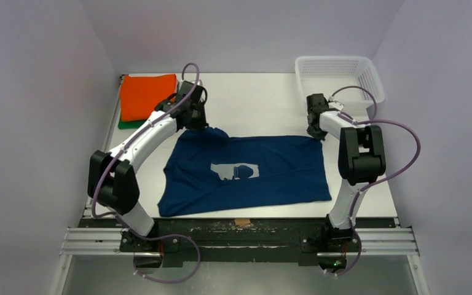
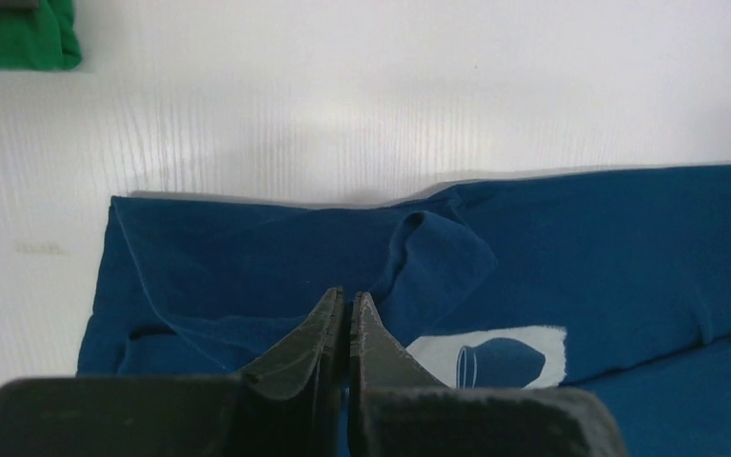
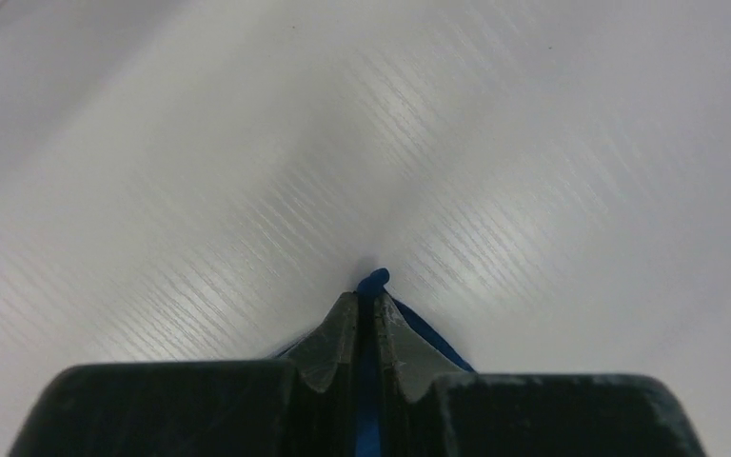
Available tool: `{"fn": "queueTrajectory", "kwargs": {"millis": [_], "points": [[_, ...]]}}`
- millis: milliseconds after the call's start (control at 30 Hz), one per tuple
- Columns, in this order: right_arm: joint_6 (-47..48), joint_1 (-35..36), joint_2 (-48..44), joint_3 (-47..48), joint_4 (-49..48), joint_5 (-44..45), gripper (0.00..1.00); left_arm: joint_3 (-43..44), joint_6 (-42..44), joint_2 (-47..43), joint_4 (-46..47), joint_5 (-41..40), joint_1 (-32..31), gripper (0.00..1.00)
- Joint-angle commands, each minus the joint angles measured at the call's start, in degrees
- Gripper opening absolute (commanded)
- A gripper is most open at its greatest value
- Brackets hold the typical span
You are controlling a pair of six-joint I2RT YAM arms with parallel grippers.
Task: Fold and stack the t-shirts
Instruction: Grab the side of the flattened tshirt furthest away from the robot with both arms, then fold the other side of the tshirt into a rectangle
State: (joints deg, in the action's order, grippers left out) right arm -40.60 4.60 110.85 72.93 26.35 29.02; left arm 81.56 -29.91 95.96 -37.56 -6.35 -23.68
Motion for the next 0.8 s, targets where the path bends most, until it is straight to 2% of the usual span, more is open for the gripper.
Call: {"fn": "queueTrajectory", "kwargs": {"millis": [0,267,567,767], "points": [[3.10,0.54,-4.48,-1.42,-2.01,1.06,0.03,-4.51,-1.75,-7.22,2.30,-2.83,-2.06,0.00],[6.08,2.04,-12.06,-5.27,-6.65,-0.20,0.00,-13.49,-4.99,-17.50,1.65,-4.59,-4.44,0.00],[7.85,2.16,-19.15,-12.71,-10.86,-2.97,0.00,-24.59,-13.05,-29.77,-2.43,-10.94,-12.30,0.00],[9.53,2.16,-21.36,-14.18,-11.13,-4.67,0.00,-29.73,-18.84,-35.22,-7.13,-15.51,-17.67,0.00]]}}
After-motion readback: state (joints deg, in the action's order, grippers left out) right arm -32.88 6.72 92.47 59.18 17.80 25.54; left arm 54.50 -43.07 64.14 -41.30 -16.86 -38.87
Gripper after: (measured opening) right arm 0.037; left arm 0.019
